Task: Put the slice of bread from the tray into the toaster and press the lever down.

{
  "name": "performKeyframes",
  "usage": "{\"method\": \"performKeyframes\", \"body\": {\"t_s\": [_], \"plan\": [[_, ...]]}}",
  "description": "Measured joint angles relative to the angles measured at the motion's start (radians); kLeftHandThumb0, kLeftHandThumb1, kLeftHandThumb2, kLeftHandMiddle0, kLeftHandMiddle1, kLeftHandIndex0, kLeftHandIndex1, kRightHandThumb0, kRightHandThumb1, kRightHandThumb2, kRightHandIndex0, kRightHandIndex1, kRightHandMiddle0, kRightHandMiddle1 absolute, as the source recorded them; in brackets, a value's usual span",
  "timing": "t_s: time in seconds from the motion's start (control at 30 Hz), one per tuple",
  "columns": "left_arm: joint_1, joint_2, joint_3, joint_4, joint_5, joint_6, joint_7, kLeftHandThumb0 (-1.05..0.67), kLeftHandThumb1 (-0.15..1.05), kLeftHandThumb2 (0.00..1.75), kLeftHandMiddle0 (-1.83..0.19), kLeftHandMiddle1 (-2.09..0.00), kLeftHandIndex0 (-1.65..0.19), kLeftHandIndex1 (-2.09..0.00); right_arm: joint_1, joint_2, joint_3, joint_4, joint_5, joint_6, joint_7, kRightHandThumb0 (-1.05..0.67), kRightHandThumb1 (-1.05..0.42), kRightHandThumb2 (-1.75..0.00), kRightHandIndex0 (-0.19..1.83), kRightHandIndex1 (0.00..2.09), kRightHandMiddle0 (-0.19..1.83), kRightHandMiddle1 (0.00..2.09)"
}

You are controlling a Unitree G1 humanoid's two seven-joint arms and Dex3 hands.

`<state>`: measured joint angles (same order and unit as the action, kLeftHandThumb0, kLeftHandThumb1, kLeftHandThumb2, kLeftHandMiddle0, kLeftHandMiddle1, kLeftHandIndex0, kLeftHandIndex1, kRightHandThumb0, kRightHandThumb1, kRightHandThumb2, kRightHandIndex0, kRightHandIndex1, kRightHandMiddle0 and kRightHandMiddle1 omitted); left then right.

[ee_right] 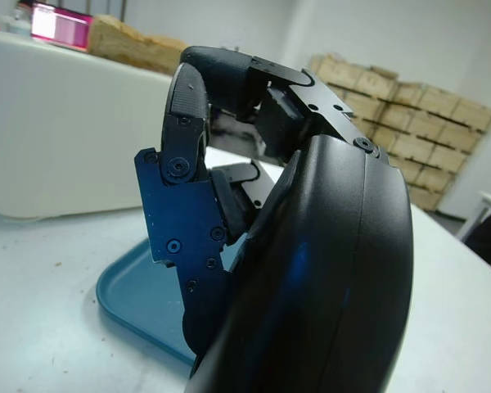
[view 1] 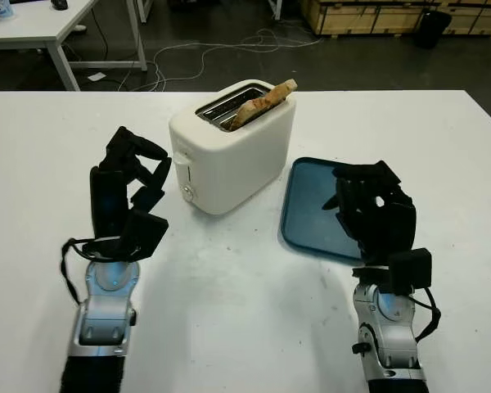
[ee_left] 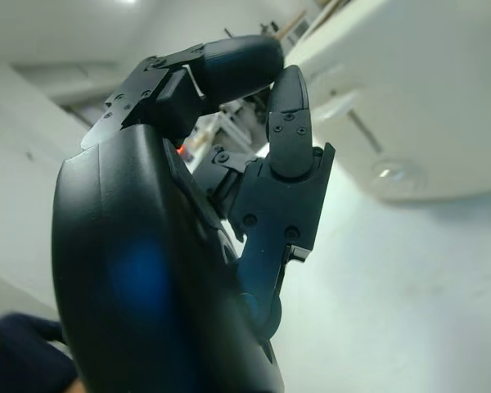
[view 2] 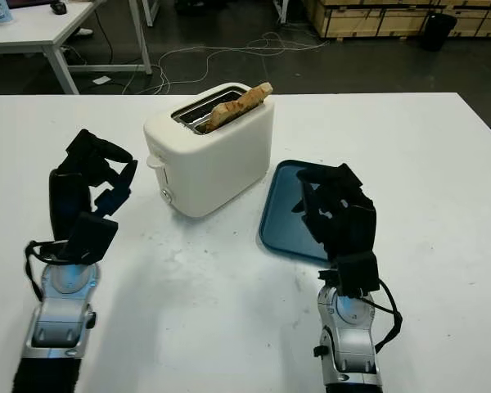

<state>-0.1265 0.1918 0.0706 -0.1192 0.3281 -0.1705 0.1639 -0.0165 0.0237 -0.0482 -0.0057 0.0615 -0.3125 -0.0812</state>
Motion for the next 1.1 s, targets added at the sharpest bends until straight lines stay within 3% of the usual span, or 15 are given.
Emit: {"method": "performKeyframes", "body": {"t_s": [0.1, 0.27, 0.4, 0.5, 0.53, 0.67, 0.77, 0.93, 1.0, 1.1], "plan": [[-0.027, 0.080, 0.005, 0.000, 0.031, 0.019, -0.048, -0.31, 0.92, 0.32, -0.81, -1.74, -0.96, -0.42, -0.010, 0.003, -0.003, 0.018, -0.012, 0.000, -0.010, -0.46, -0.92, -0.40, 0.81, 1.75, 0.60, 1.60], [-0.113, 0.254, 0.002, 0.000, 0.085, 0.020, -0.180, -0.31, 0.92, 0.24, -0.81, -1.64, -0.98, -0.24, -0.023, 0.005, -0.016, 0.037, -0.025, -0.001, -0.016, -0.45, -0.92, -0.40, 0.82, 1.75, 0.61, 1.61], [-0.205, 0.449, -0.022, 0.000, 0.066, 0.055, -0.470, -0.30, 0.92, 0.24, -0.84, -1.46, -0.94, -0.13, -0.024, 0.008, -0.023, 0.037, -0.025, -0.001, -0.018, -0.44, -0.92, -0.39, 0.81, 1.75, 0.61, 1.59], [-0.315, 0.566, -0.054, 0.018, 0.034, 0.080, -0.670, -0.27, 0.92, 0.16, -0.94, -1.05, -0.92, -0.05, -0.025, 0.011, -0.024, 0.036, -0.025, -0.001, -0.017, -0.45, -0.92, -0.38, 0.81, 1.75, 0.62, 1.56], [-0.352, 0.589, -0.062, 0.026, 0.022, 0.083, -0.719, -0.26, 0.92, 0.14, -0.97, -1.02, -0.92, -0.03, -0.026, 0.013, -0.023, 0.036, -0.025, -0.001, -0.017, -0.45, -0.92, -0.38, 0.81, 1.75, 0.63, 1.56], [-0.477, 0.615, -0.100, 0.069, -0.021, 0.089, -0.842, -0.19, 0.92, 0.13, -0.99, -1.05, -0.90, -0.02, -0.027, 0.018, -0.023, 0.036, -0.027, -0.001, -0.017, -0.46, -0.92, -0.37, 0.80, 1.75, 0.61, 1.58], [-0.533, 0.616, -0.133, 0.113, -0.023, 0.080, -0.879, -0.16, 0.92, 0.12, -1.00, -1.22, -0.93, -0.02, -0.027, 0.017, -0.025, 0.036, -0.028, -0.001, -0.017, -0.45, -0.92, -0.37, 0.80, 1.75, 0.60, 1.59], [-0.573, 0.607, -0.177, 0.184, -0.026, 0.062, -0.914, -0.16, 0.92, 0.16, -0.96, -0.66, -0.91, 0.00, -0.027, 0.018, -0.030, 0.036, -0.030, -0.001, -0.021, -0.45, -0.92, -0.36, 0.79, 1.75, 0.60, 1.58], [-0.582, 0.594, -0.188, 0.212, -0.026, 0.054, -0.914, -0.17, 0.92, 0.19, -0.95, -0.55, -0.89, 0.00, -0.027, 0.018, -0.031, 0.036, -0.029, -0.001, -0.022, -0.45, -0.92, -0.36, 0.78, 1.75, 0.60, 1.58], [-0.589, 0.571, -0.200, 0.251, -0.026, 0.032, -0.906, -0.18, 0.92, 0.23, -1.02, -0.55, -0.88, 0.00, -0.027, 0.019, -0.032, 0.036, -0.031, -0.001, -0.025, -0.46, -0.92, -0.35, 0.78, 1.75, 0.61, 1.56]]}}
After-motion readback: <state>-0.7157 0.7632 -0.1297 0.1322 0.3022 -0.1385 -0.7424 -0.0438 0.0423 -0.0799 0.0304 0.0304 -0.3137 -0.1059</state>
